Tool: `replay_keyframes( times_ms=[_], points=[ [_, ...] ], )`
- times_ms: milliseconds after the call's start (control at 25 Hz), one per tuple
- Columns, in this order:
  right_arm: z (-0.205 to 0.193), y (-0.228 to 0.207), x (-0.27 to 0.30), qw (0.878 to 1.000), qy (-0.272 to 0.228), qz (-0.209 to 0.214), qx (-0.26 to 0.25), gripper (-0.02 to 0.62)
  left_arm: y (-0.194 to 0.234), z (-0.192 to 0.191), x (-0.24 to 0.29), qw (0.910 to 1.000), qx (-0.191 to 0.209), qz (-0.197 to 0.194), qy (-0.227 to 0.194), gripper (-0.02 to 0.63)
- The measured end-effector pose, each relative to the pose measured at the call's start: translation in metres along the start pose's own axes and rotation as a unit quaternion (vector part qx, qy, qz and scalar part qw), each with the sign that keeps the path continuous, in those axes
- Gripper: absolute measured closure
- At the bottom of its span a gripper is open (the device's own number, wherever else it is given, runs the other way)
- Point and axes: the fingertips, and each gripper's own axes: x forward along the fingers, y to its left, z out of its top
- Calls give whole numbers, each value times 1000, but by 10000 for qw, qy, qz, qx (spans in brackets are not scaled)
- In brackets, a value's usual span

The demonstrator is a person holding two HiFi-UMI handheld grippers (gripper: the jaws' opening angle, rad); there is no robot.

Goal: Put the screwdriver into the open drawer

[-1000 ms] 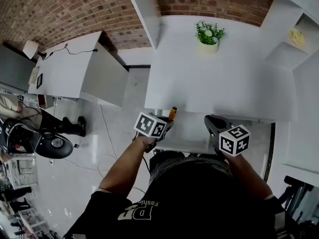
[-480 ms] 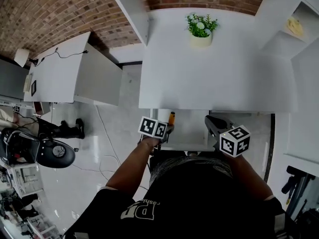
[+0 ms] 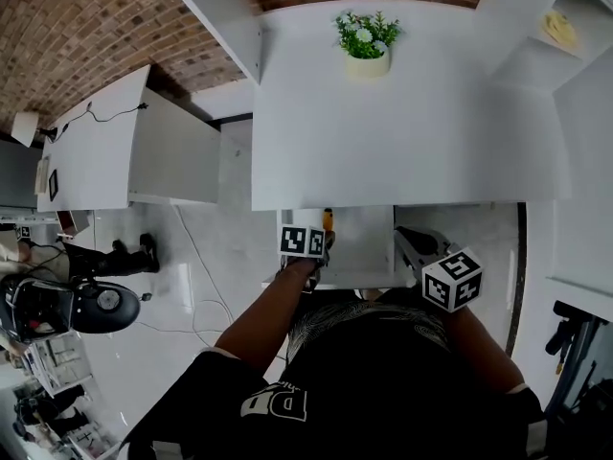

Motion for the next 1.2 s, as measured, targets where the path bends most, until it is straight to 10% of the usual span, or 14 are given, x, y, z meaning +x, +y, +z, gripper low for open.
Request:
replay_keyframes(
  times_ms=[720,1200],
  points=[
    [-35,-15,-7,9990,347,-197,215,591,42,-19,77,9953,-866,312,301,515],
    [-53,-27,-18,9976,464,-399,320,591,56,-31,98,9951,-563,580,572,515]
  ],
)
